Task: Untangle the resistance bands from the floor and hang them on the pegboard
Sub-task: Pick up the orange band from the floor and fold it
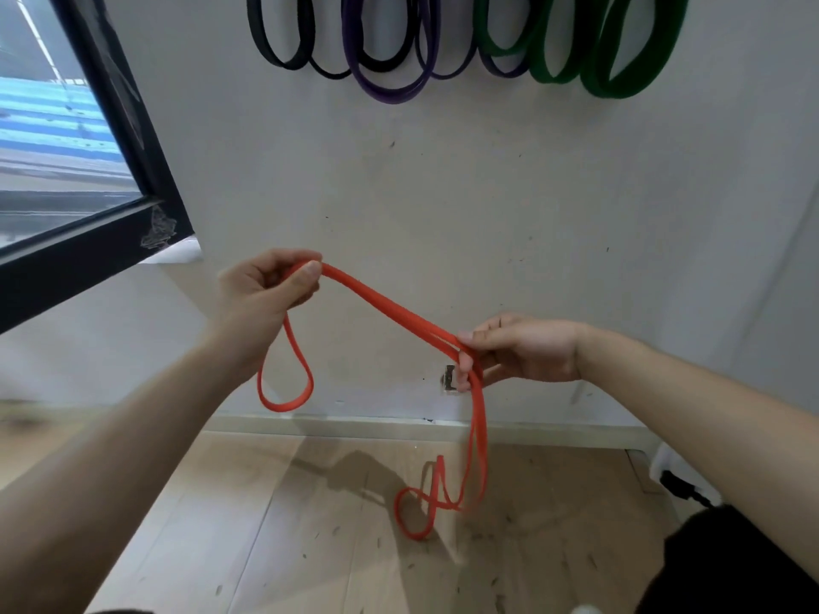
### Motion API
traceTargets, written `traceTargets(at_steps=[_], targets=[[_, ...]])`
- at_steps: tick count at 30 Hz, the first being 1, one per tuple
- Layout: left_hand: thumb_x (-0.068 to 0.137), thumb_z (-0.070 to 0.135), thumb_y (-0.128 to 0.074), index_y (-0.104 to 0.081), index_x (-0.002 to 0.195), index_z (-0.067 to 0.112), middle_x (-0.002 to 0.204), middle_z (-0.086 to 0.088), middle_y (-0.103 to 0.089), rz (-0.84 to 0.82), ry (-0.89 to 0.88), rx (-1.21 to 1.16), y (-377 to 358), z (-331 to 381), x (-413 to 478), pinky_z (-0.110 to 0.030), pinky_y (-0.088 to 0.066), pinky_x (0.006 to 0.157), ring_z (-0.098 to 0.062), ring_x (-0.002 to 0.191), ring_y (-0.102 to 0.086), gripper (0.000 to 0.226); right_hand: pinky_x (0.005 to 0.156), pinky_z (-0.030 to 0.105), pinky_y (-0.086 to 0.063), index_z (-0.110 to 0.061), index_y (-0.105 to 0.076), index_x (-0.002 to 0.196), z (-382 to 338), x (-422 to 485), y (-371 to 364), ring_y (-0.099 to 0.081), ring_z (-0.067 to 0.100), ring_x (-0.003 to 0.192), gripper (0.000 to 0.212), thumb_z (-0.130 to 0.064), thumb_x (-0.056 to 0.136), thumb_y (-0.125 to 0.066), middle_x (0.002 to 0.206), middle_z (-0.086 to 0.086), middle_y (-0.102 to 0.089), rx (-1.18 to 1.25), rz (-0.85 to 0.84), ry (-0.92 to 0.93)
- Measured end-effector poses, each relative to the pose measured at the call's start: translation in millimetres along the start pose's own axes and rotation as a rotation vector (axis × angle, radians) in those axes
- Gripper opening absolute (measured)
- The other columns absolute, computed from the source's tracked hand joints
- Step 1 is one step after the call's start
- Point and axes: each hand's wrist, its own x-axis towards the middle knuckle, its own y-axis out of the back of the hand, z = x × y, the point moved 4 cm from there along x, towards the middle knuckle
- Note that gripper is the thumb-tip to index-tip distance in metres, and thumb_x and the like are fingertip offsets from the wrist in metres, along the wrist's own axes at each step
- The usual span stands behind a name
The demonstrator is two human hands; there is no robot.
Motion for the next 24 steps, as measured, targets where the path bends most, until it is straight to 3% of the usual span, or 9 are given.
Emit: traceTargets(at_steps=[5, 8, 11, 14, 17, 19, 22, 24], targets=[[0.087, 0.016, -0.072, -0.075, 0.102, 0.014, 0.076, 0.001, -0.073, -0.195, 0.137, 0.061, 6.1, -21.3, -2.3, -0.031, -0.057, 0.083, -0.017, 0.079, -0.07, 0.015, 0.091, 0.041, -0.053, -0.012, -0.065, 0.07, -6.2, -5.3, 11.5, -0.063, 0.025, 0.08, 0.037, -0.027, 0.1, -0.051, 0.08, 0.011, -0.063, 0.151, 0.176, 0.102], [0.072, 0.028, -0.08, -0.077, 0.099, 0.017, 0.076, 0.0, -0.072, -0.345, 0.189, 0.194, 4.5, -32.3, -6.1, -0.027, -0.054, 0.079, -0.016, 0.078, -0.069, 0.029, 0.092, 0.044, -0.05, -0.011, -0.059, 0.07, -14.0, -8.1, 13.3, -0.06, 0.024, 0.074, 0.038, -0.023, 0.104, -0.046, 0.077, 0.009, -0.058, 0.215, 0.249, 0.17], [0.073, 0.03, -0.085, -0.079, 0.088, 0.02, 0.069, 0.002, -0.064, -0.542, 0.222, 0.454, -6.1, -46.8, -12.0, -0.027, -0.047, 0.071, -0.012, 0.07, -0.059, 0.019, 0.098, 0.049, -0.047, -0.013, -0.059, 0.07, -18.3, -8.0, 11.1, -0.06, 0.022, 0.07, 0.039, -0.024, 0.105, -0.046, 0.076, 0.008, -0.059, 0.247, 0.273, 0.2], [0.081, 0.02, -0.083, -0.078, 0.086, 0.013, 0.074, -0.002, -0.07, -0.669, 0.258, 0.6, -21.8, -60.3, -19.1, -0.025, -0.05, 0.071, -0.012, 0.069, -0.065, 0.01, 0.099, 0.05, -0.046, -0.013, -0.058, 0.073, -23.9, -7.4, 5.6, -0.059, 0.021, 0.071, 0.038, -0.024, 0.106, -0.044, 0.077, 0.007, -0.059, 0.261, 0.261, 0.223], [0.084, 0.02, -0.082, -0.077, 0.09, 0.012, 0.087, -0.005, -0.078, -0.752, 0.241, 0.672, -38.4, -67.6, -26.2, -0.023, -0.055, 0.078, -0.017, 0.085, -0.074, 0.011, 0.094, 0.044, -0.048, -0.011, -0.058, 0.074, -32.2, -9.0, -3.4, -0.057, 0.022, 0.073, 0.038, -0.023, 0.106, -0.04, 0.078, 0.007, -0.058, 0.28, 0.221, 0.243], [0.087, 0.019, -0.079, -0.077, 0.1, 0.013, 0.097, -0.003, -0.078, -0.787, 0.246, 0.615, -50.0, -67.2, -30.9, -0.022, -0.054, 0.086, -0.014, 0.094, -0.074, 0.014, 0.09, 0.042, -0.05, -0.011, -0.057, 0.075, -35.8, -9.7, -8.6, -0.055, 0.021, 0.072, 0.037, -0.021, 0.106, -0.04, 0.077, 0.006, -0.057, 0.273, 0.196, 0.25], [0.089, 0.016, -0.076, -0.072, 0.115, 0.014, 0.112, 0.0, -0.076, -0.782, 0.235, 0.347, -70.1, -53.9, -35.6, -0.024, -0.052, 0.099, -0.012, 0.109, -0.07, 0.027, 0.088, 0.041, -0.049, -0.011, -0.058, 0.075, -37.4, -9.0, -12.6, -0.054, 0.019, 0.068, 0.036, -0.021, 0.106, -0.042, 0.075, 0.005, -0.057, 0.235, 0.183, 0.246], [0.09, 0.014, -0.073, -0.071, 0.119, 0.014, 0.116, 0.0, -0.076, -0.715, 0.199, 0.163, -81.5, -37.8, -35.4, -0.022, -0.053, 0.097, -0.011, 0.112, -0.069, 0.029, 0.087, 0.04, -0.049, -0.012, -0.057, 0.076, -35.5, -8.4, -11.6, -0.054, 0.017, 0.066, 0.034, -0.022, 0.106, -0.043, 0.074, 0.004, -0.057, 0.171, 0.192, 0.226]])
